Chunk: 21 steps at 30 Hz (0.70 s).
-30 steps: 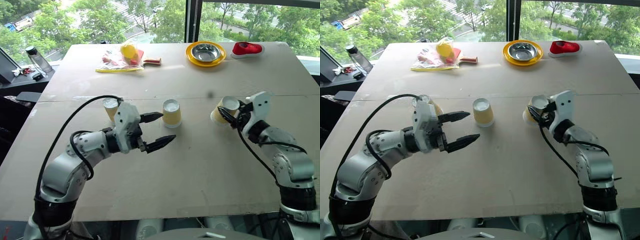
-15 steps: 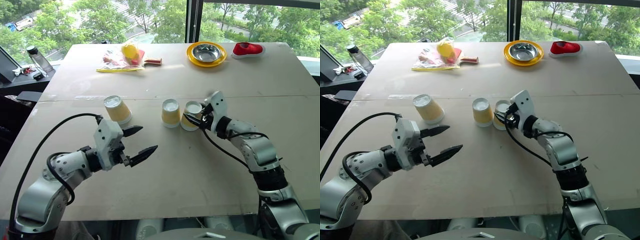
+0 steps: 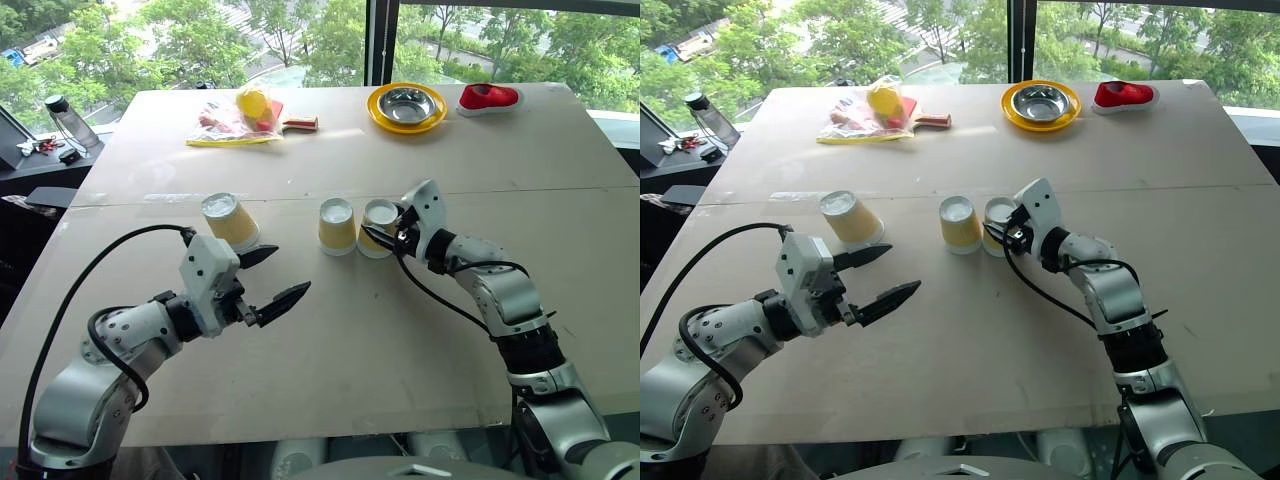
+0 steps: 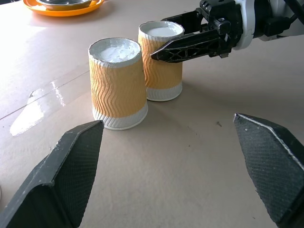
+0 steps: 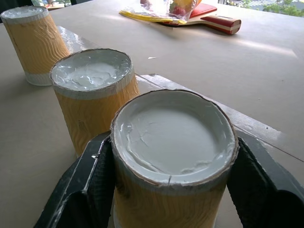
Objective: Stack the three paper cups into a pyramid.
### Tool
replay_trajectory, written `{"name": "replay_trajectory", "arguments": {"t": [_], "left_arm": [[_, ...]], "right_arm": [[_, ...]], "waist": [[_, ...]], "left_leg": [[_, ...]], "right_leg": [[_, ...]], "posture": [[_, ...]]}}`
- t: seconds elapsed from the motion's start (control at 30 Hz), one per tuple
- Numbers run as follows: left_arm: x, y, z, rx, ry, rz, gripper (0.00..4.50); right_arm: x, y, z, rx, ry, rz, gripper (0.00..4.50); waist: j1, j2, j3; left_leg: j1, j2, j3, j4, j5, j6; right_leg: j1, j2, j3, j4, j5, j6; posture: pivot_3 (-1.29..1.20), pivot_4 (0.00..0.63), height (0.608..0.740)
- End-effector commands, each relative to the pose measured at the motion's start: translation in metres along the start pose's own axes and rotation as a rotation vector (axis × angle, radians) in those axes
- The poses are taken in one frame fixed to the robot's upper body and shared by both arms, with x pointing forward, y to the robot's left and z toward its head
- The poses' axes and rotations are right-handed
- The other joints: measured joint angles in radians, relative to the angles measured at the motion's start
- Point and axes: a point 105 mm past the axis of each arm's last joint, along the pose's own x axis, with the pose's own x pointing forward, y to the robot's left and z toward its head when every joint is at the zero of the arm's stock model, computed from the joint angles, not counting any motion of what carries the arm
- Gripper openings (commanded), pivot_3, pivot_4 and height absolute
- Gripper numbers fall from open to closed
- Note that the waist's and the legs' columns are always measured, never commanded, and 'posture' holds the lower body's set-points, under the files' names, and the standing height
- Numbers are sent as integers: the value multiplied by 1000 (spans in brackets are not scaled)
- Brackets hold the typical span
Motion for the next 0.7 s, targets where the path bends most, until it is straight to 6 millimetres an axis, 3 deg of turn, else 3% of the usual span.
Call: {"name": "replay_trajectory", "arguments": {"t": [0.03, 0.17, 0.3, 0.4, 0.6, 0.7], "left_arm": [[1, -4, 17, 46, -80, 8, 4500], [-4, -10, 22, 49, -156, 54, 4500], [-15, -3, 27, 28, -242, 179, 4500], [-21, 9, 21, 30, -263, 279, 4500], [-24, 46, 5, 43, -253, 492, 4500], [-17, 62, -4, 12, -239, 542, 4500]], "right_arm": [[0, 1, 16, -33, -65, 13, 4423], [-9, 0, 17, -40, -95, 6, 4479], [-26, -3, 21, -42, -125, 17, 4479], [-49, 3, 22, -30, -129, 81, 4479], [-109, 5, 5, -47, -18, 167, 4479], [-136, 18, 14, -43, -45, 290, 4479]], "waist": [[0, 0, 0], [0, 0, 0], [2, 0, 0], [6, -1, 0], [25, -1, -1], [29, -2, -1]], "left_leg": [[0, 0, 0, 0, 0, 0], [0, 0, 0, 0, 0, 0], [0, 0, 0, 0, 0, 0], [-1, 0, 0, 0, 0, 0], [0, -1, 0, 0, 0, 0], [0, -1, -1, 1, 0, 0]], "right_leg": [[0, 0, 0, 0, 0, 0], [0, -1, 0, 0, 0, 0], [0, -2, 0, -1, 0, 0], [0, -2, 0, -1, 0, 0], [1, -2, -1, -2, 0, 0], [3, -2, -3, -2, 0, 0]], "posture": [[0, 150, 740], [0, 150, 740], [0, 150, 740], [0, 150, 740], [0, 150, 740], [0, 150, 740]]}}
